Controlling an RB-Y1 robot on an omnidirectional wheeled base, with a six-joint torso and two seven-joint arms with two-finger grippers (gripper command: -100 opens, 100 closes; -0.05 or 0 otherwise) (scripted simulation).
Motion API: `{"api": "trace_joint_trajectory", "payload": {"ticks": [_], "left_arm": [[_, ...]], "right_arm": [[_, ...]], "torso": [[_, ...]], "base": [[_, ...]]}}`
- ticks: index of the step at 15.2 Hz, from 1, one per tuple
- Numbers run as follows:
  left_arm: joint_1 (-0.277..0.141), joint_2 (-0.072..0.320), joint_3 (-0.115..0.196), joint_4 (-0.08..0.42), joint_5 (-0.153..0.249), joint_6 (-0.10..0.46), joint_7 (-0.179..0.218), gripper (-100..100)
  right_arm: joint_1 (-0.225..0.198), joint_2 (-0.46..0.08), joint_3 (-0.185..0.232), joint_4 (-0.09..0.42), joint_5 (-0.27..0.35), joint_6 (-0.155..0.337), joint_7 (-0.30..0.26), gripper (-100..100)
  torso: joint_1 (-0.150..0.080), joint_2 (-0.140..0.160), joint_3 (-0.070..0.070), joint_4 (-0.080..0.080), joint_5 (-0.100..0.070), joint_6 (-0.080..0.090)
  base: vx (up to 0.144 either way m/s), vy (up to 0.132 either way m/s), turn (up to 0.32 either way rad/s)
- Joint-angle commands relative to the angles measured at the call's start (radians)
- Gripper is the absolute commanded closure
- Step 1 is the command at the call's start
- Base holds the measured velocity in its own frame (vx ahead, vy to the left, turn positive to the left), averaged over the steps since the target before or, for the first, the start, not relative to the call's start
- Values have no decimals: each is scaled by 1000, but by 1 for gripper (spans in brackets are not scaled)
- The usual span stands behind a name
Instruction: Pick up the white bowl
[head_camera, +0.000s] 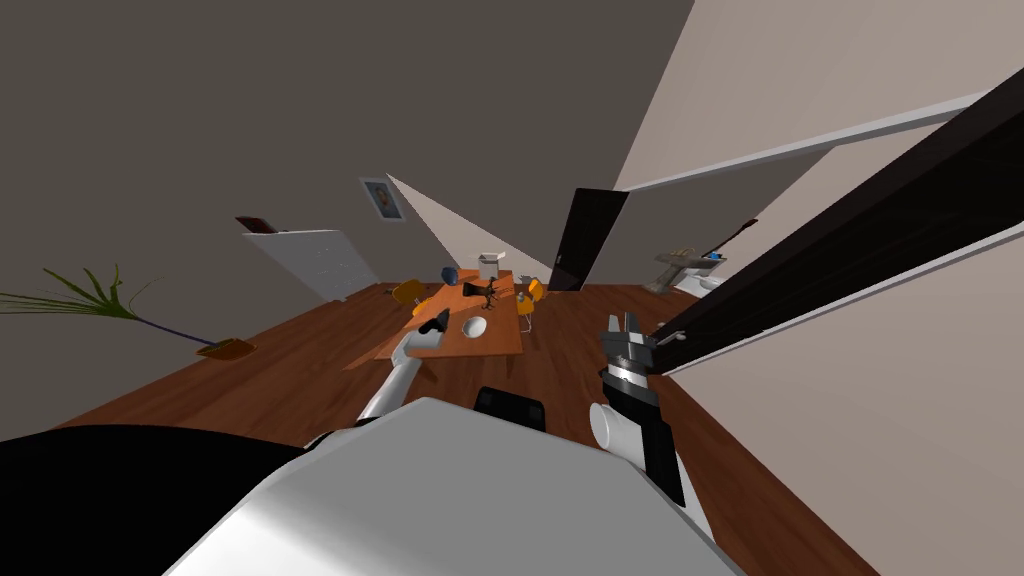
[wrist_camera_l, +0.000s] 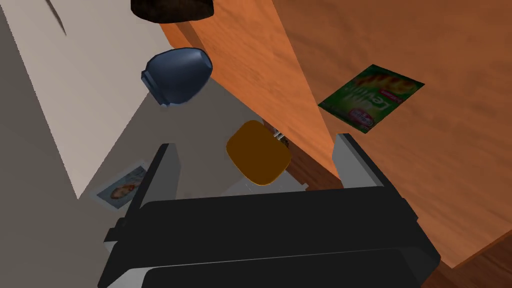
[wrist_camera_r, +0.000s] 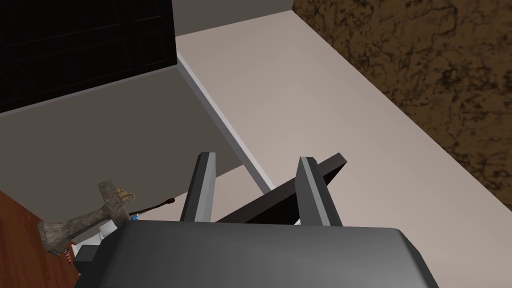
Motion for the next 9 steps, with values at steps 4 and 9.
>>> {"api": "trace_joint_trajectory", "payload": {"ticks": [4, 9], "left_arm": [[-46, 1, 11, 72, 16, 96, 15, -100], [-91, -1, 19, 144, 37, 191, 32, -100]], "right_arm": [[0, 0, 0, 0, 0, 0, 0, 0], [0, 0, 0, 0, 0, 0, 0, 0]], "torso": [[-1, -1, 0, 0, 0, 0], [0, 0, 0, 0, 0, 0]], "base": [[19, -29, -33], [17, -21, -23]]}}
